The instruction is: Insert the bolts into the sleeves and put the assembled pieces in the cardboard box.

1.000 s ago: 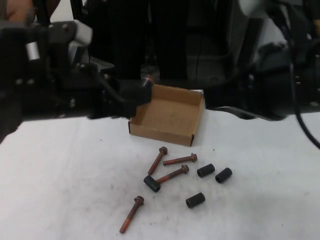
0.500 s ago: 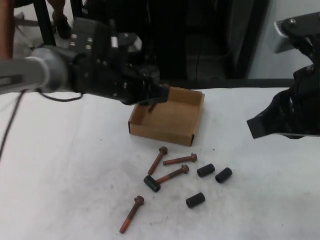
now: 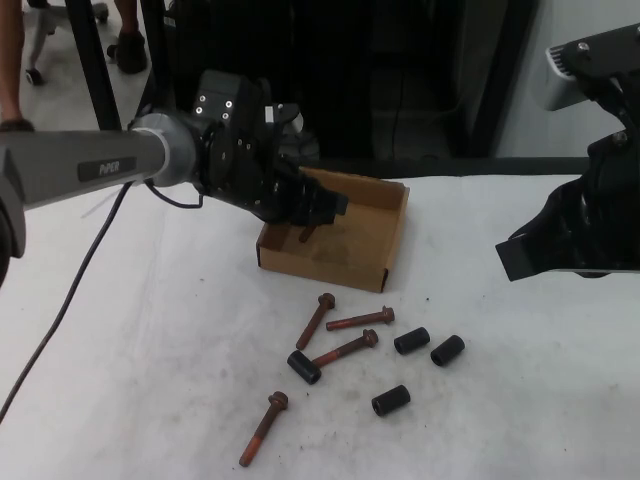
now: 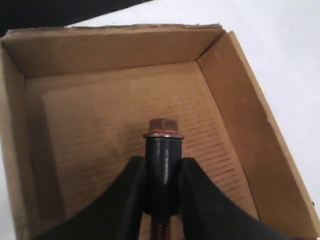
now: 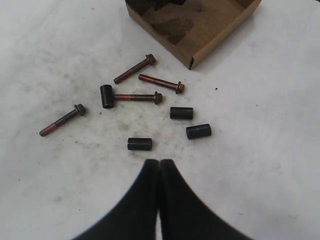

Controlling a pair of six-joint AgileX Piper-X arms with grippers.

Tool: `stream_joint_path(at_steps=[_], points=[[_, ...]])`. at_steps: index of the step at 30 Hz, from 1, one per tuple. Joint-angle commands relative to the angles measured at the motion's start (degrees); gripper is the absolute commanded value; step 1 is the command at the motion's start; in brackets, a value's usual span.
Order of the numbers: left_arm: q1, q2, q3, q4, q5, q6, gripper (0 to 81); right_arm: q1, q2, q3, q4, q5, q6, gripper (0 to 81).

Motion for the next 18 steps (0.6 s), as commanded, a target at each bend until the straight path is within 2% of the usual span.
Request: stream_joint_path(at_steps=[1,4,7,12,18], points=[[0.0,-0.5,-1.2,-0.2,-0.4,0.3,16.8,-0.3,-0.5,-0.6,0.2,0.0,-0.5,0.2],[0.0,-0.5,-1.2,0.9,-0.4,-0.2,32.2,-0.3,-0.5,-0.6,0.2,0.0,-0.5,0.2],[0.0,-0.5,-1.2,3.9,-0.4,-0.2,37.5,-0.3,-0.5,-0.6,0.2,0.0,-0.5,0.2],[0.0,-1.2,-1.2,7.6,0.7,-0.2,36.5,-0.3,-0.5,-0.6,0.2,0.3,-1.0,0.2],[0.0,-5.8,-1.2,12.3,4.0,-0.2,20.1,-0.3,-0.5,-0.6,1.6,1.1,-1.0,0.2]])
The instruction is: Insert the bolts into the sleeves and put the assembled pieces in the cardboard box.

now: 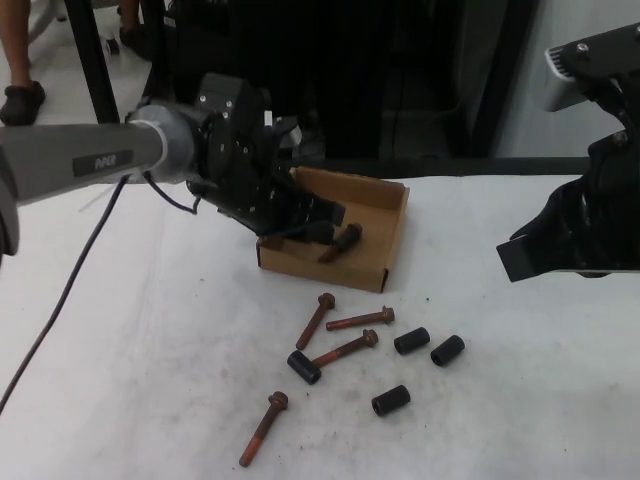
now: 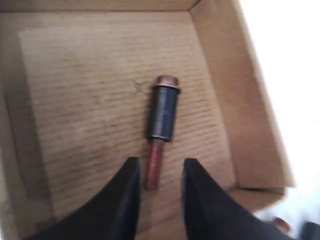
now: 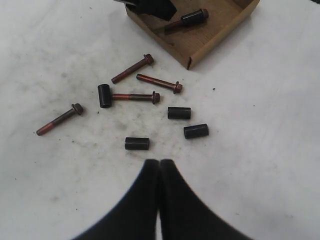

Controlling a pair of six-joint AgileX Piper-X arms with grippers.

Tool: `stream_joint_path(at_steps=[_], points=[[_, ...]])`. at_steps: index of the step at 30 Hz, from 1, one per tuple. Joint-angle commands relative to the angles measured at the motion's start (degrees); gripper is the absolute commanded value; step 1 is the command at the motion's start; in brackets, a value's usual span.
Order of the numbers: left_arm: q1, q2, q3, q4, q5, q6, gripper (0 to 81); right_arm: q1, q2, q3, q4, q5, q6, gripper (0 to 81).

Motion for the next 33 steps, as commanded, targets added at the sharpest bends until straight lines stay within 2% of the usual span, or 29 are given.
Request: stream_joint_path(at_steps=[1,4,10,18,24,33], points=[[0.0,-4.7,-0.8,2.6,1.1,0.0,16.2,-0.3,-0.5,-0.6,2.2,1.4,-0.6,0.2],[0.6,-8.2,-0.6,5.2,1.9,0.0,0.1,-0.3,-0.5,-0.6,4.9,3.8,-2.1,0.2],[2.0,-19.0,5.9,6.5,2.0,0.1,0.8,-0.3,-1.1,-0.8,9.6,7.9,-2.8,0.2],[2.6,-39.6,28.5,3.9,0.4,1.7,0.8,-0.2,-1.9,-0.8,10.0,7.9,-2.6,0.2],[2.6,-55.9,43.9,-0.7,0.7,-2.3,0.8,-0.2,-1.9,-0.6,10.0,7.9,-2.6,0.2],[2.6,-73.2,56.9,-2.9,0.7,-6.8,0.8,-0.2,-1.9,-0.6,10.0,7.9,-0.9,0.2]])
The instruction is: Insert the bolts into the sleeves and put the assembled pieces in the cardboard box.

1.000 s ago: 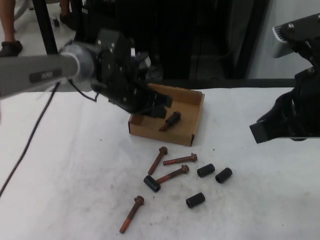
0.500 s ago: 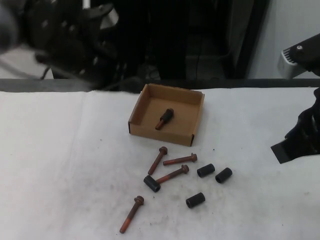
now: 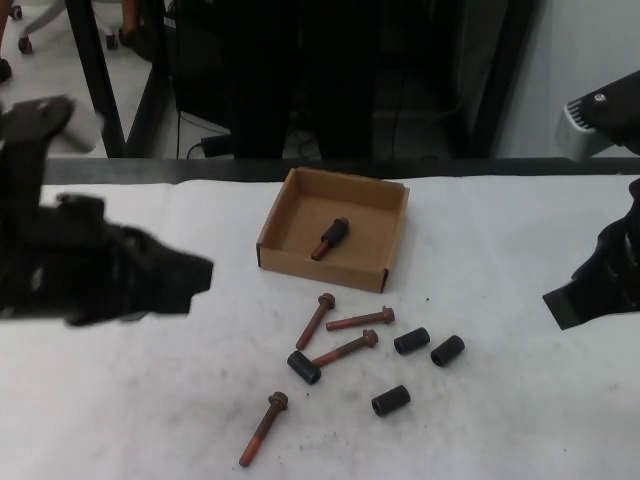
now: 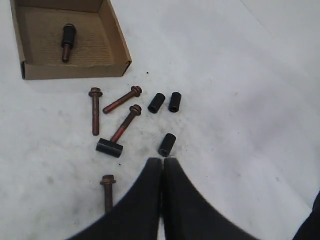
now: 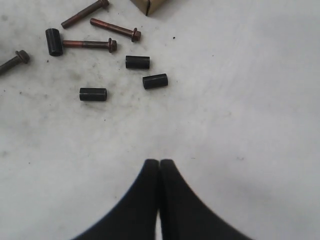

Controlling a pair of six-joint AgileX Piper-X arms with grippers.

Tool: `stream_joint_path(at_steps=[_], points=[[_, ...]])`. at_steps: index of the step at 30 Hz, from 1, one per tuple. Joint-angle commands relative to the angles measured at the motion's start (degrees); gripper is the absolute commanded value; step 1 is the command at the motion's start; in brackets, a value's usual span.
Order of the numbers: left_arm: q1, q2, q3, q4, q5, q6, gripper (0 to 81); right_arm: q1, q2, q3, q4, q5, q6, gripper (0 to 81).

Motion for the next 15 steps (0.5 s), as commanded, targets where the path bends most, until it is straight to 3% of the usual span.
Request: stream_joint_path(at_steps=[1,6,11,15], points=[[0.1,-3.2,2.7,-0.7,-0.4,-2.3,0.8,-0.2,-0.7,-0.6,0.1,0.1,0.4,0.2],[0.1,-5.3,3.7,-1.2,-0.4,-2.8,0.8,-0.2,-0.7,-0.5,-0.4,-0.4,2.6,0.2],[0.1,-5.3,3.7,-6.2,-0.4,-3.8,0.8,-0.2,0.4,2.5,-5.6,-3.7,18.4,0.4],[0.1,-5.3,3.7,-11.0,1.4,-7.4,0.8,-0.2,4.7,4.7,-14.4,-4.1,26.6,13.2]])
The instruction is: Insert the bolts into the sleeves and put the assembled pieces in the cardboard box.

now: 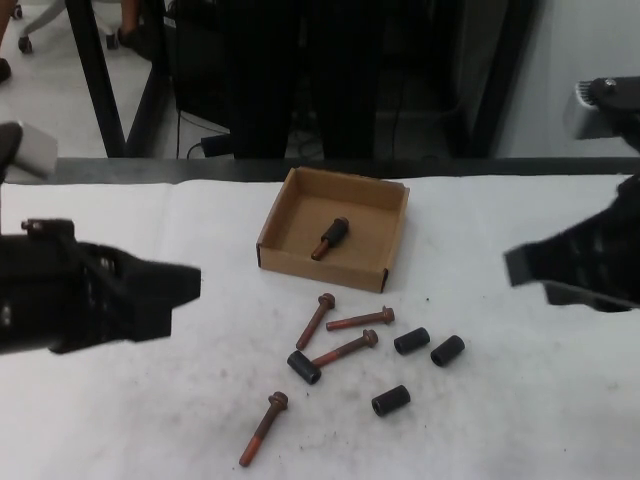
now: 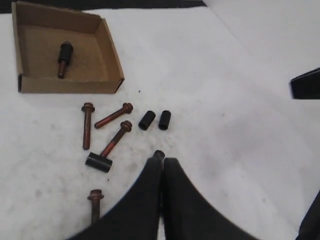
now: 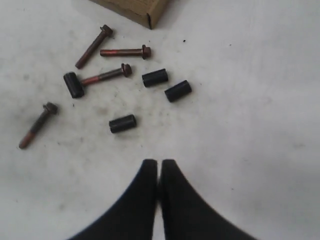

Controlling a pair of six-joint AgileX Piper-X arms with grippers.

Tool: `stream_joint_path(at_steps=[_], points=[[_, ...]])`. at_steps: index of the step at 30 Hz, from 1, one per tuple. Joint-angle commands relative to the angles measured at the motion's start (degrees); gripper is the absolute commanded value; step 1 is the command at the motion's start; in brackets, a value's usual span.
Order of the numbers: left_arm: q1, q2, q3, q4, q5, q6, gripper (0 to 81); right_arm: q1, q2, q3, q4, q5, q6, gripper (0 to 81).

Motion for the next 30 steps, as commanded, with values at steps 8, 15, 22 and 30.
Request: stream_joint_path(at_steps=[8,15,22,30], points=[[0.1,-0.6,0.0,-6.1,6.4,-1.4,0.8,-0.3,16.5,-0.5,-8.5,-2.5,18.2,36.8],[0.1,-0.6,0.0,-6.1,9.0,-1.4,0.8,-2.5,24.6,-0.5,-13.1,-4.5,40.2,36.8],[0.1,-0.6,0.0,-6.1,8.9,-3.9,0.8,-5.0,28.4,-0.5,-15.7,-4.5,53.9,36.8],[0.1,-0.6,0.0,-7.0,8.9,-3.9,0.8,-6.8,31.7,-0.7,-24.1,-6.3,56.3,34.4]])
